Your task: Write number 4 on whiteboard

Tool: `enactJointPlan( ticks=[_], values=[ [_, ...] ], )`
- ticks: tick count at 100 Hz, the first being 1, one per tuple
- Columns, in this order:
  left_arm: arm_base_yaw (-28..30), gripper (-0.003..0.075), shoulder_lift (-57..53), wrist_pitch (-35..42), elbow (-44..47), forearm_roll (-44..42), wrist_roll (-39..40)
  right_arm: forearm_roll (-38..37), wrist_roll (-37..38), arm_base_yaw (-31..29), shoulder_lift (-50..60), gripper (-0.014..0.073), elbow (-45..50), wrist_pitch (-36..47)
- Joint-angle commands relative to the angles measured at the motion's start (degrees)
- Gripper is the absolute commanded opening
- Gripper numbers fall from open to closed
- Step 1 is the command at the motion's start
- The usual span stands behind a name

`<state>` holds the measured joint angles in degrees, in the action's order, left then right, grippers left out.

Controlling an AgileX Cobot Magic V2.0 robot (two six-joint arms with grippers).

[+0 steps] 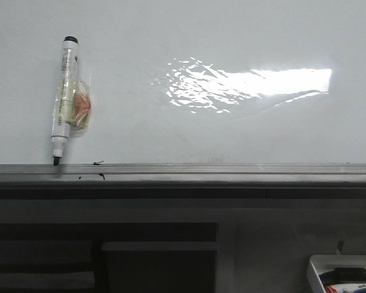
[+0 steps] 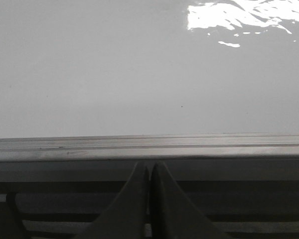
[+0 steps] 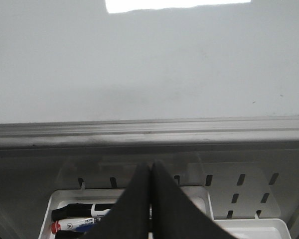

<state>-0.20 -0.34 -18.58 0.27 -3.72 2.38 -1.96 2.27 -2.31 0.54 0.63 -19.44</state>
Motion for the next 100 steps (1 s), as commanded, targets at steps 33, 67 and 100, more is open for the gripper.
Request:
enactJointPlan(
  ticks=[33, 67, 100],
  values=[
    [0.03, -0.0020, -1.57, 9.29, 1.01, -0.03, 0.54, -1.78, -0.63, -0.29, 1.08, -0.0061, 1.54, 8.18],
    [-0.11, -0.0020, -1.57, 11.88, 1.01, 0.37, 0.54, -3.11, -0.63, -0.52, 1.08, -0.0061, 1.54, 16.96],
    [-0.33, -0.0021, -0.68, 12.80, 0.59, 3.10, 0.54, 1.96, -0.63, -0.56, -1.98, -0.0061, -0.40, 10.53]
  ],
)
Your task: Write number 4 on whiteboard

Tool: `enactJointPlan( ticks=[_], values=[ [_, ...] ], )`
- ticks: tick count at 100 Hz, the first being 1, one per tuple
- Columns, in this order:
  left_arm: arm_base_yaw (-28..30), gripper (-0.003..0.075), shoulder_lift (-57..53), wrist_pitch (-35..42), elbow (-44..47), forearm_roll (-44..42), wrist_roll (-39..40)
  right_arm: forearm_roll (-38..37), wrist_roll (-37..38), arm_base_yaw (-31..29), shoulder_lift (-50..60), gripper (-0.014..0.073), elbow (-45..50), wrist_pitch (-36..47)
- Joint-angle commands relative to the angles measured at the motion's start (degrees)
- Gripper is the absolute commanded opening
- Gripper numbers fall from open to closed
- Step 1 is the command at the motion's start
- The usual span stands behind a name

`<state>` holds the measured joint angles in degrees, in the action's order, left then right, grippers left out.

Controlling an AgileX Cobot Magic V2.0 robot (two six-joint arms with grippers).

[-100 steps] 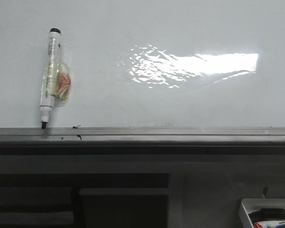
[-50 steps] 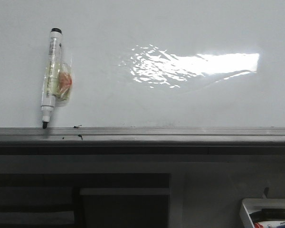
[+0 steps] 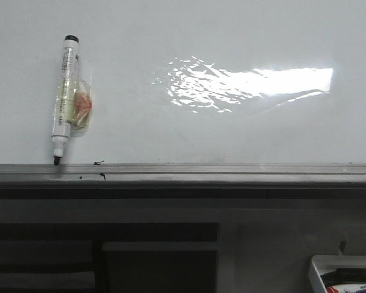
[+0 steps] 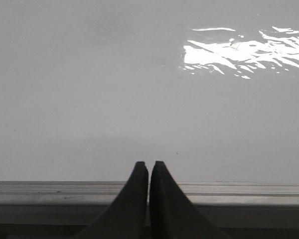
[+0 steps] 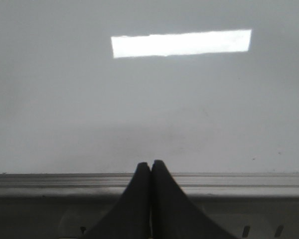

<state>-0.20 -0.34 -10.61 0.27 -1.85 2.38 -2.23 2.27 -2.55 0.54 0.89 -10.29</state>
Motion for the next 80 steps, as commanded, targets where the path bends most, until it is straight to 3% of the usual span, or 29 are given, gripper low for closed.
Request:
enactJointPlan(
  ticks=[1, 29, 54, 61, 73, 80],
  values=[
    [-0.33, -0.0021, -0.44, 4.83, 0.42, 1.37, 0.54, 2.23, -0.63, -0.32, -2.24, -0.0061, -0.85, 1.08],
    [-0.33, -0.0020, 11.01, -2.09, -10.44, -0.25, 0.43, 3.98, -0.63, -0.32, -15.53, -0.0061, -9.94, -3.59],
    [-0.33, -0.0006, 17.11, 0.29, -14.34, -2.08, 0.43, 4.10, -0.63, -0.32, -21.47, -0.0061, -12.00, -4.05],
    [-0.33, 0.0091, 17.79, 2.32, -14.19, -1.69, 0.43, 4.10, -0.63, -0.32, -21.47, -0.0061, -11.99, -3.90],
    [-0.33, 0.0332, 18.57, 10.05, -13.82, -0.66, 0.43, 4.10, -0.63, -0.32, -21.47, -0.0061, -11.99, -2.62],
    [-0.33, 0.0383, 19.72, 14.86, -13.33, -0.18, 0.43, 4.10, -0.63, -0.32, -21.47, -0.0061, -11.99, -1.29]
  ],
)
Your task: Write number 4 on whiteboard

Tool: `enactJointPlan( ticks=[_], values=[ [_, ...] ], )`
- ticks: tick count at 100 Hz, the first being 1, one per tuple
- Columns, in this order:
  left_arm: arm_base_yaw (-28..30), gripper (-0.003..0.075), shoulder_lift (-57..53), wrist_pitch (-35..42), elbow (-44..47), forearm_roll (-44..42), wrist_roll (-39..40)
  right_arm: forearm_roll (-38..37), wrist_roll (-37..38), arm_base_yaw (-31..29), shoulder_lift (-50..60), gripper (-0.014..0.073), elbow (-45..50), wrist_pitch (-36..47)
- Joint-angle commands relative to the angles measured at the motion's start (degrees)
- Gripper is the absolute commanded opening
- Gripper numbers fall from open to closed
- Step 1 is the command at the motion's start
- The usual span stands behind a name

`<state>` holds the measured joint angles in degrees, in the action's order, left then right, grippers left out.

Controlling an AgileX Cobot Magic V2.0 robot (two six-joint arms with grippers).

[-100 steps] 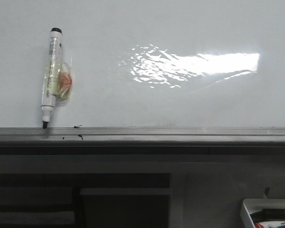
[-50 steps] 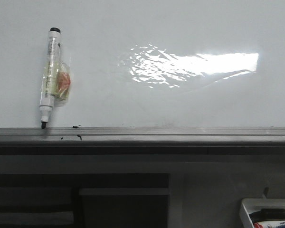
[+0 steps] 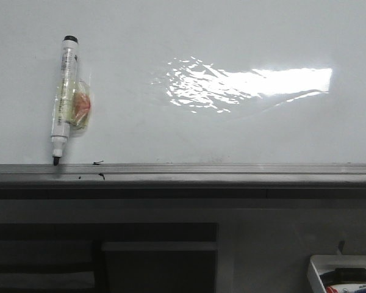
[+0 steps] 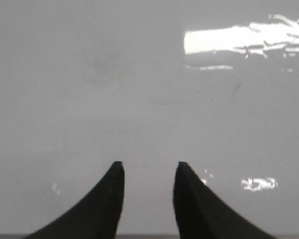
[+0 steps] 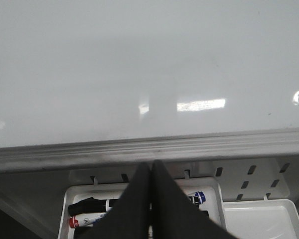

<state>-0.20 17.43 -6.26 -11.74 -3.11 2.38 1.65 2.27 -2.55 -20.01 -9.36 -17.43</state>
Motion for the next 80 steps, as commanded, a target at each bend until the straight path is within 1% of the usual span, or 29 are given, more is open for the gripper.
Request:
enactJointPlan(
  ticks=[1, 12, 22, 29, 42, 60, 66, 80],
  values=[
    [-0.33, 0.0384, 2.07, 10.87, -1.30, 1.09, 0.43, 0.23, -0.63, -0.32, -0.92, -0.0061, -1.74, 6.01],
    [-1.16, 0.0386, 3.86, 14.72, -1.30, 1.47, 0.43, 0.23, -0.63, -0.32, -0.92, -0.0061, -1.74, 6.14],
    [-4.57, 0.0388, 5.87, 16.56, -1.30, 1.57, 0.43, 0.23, -0.63, -0.32, -0.92, -0.0061, -1.74, 6.14],
    [-8.50, 0.0388, 7.90, 17.34, -1.30, 1.57, 0.54, 0.23, -0.63, -0.32, -0.92, -0.0061, -1.74, 6.23],
    [-17.68, 0.0388, 12.62, 19.88, -1.30, 2.42, 2.00, 0.23, -0.63, -0.32, -0.92, -0.0061, -1.74, 6.23],
    [-30.51, 0.0388, 22.43, 24.54, -1.56, 3.45, 2.00, 0.23, -0.63, -0.32, -0.92, -0.0061, -1.74, 6.11],
    [-34.50, 0.0388, 26.19, 27.44, -1.94, 4.93, 2.00, 0.23, -0.63, -0.32, -0.92, -0.0061, -1.74, 6.11],
    [-40.38, 0.0389, 34.66, 35.02, -2.87, 10.80, 2.00, 0.23, -0.63, -0.32, -0.92, -0.0061, -1.74, 6.03]
  ],
)
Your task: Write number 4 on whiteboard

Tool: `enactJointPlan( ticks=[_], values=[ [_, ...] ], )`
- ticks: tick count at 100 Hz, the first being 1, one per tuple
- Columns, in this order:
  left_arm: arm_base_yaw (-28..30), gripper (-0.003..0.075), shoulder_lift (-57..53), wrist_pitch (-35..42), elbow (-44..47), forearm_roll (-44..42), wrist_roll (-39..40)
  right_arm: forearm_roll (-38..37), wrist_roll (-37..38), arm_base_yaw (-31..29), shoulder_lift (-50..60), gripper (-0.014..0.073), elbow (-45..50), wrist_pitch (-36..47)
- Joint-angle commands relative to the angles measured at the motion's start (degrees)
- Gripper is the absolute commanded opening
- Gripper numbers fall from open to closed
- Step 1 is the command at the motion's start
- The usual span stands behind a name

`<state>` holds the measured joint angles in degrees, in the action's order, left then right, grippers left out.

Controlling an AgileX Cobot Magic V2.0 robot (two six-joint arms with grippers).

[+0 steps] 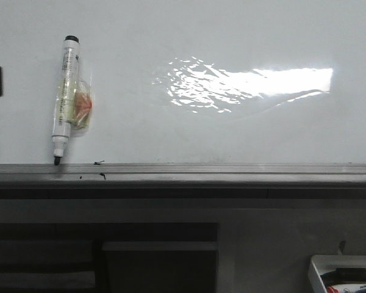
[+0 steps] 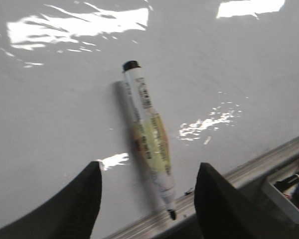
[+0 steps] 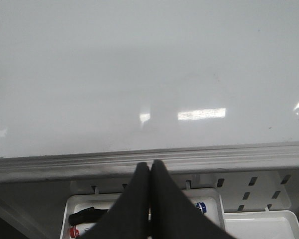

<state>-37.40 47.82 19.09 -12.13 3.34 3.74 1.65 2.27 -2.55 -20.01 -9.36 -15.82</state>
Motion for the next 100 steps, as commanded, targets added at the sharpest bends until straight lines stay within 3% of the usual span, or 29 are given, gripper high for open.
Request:
enactJointPlan(
  ticks=[1, 21, 57, 67, 79, 88, 100],
  values=[
    [-3.57, 0.0389, 4.73, 10.01, -2.46, 4.71, 0.64, 0.23, -0.63, -0.32, -0.92, -0.0061, -1.74, 4.42],
    [-5.37, 0.0389, 15.34, 14.12, -4.92, 6.10, 0.64, 0.23, -0.63, -0.08, -0.92, -0.0061, -1.74, 4.42],
    [-5.37, 0.0379, 25.13, 14.42, -7.51, 11.14, 0.64, 0.12, -0.63, 0.46, -0.92, -0.0061, -1.74, 4.79],
    [-5.37, 0.0278, 26.56, 14.11, -7.51, 12.23, 0.64, 0.12, -0.63, 1.11, -0.92, -0.0061, -1.74, 4.68],
    [-5.37, -0.0014, 26.59, 14.06, -7.51, 12.23, 0.64, 0.23, -0.63, 3.78, -0.92, -0.0061, -1.74, 4.14],
    [-5.37, -0.0020, 26.59, 14.06, -7.51, 12.23, 0.64, 0.23, -0.63, 10.15, -0.92, -0.0061, -2.23, 3.44],
    [-5.62, -0.0020, 26.35, 13.83, -7.51, 6.55, 0.64, 0.23, -0.63, 23.50, -0.94, -0.0061, -4.34, 3.05]
  ],
)
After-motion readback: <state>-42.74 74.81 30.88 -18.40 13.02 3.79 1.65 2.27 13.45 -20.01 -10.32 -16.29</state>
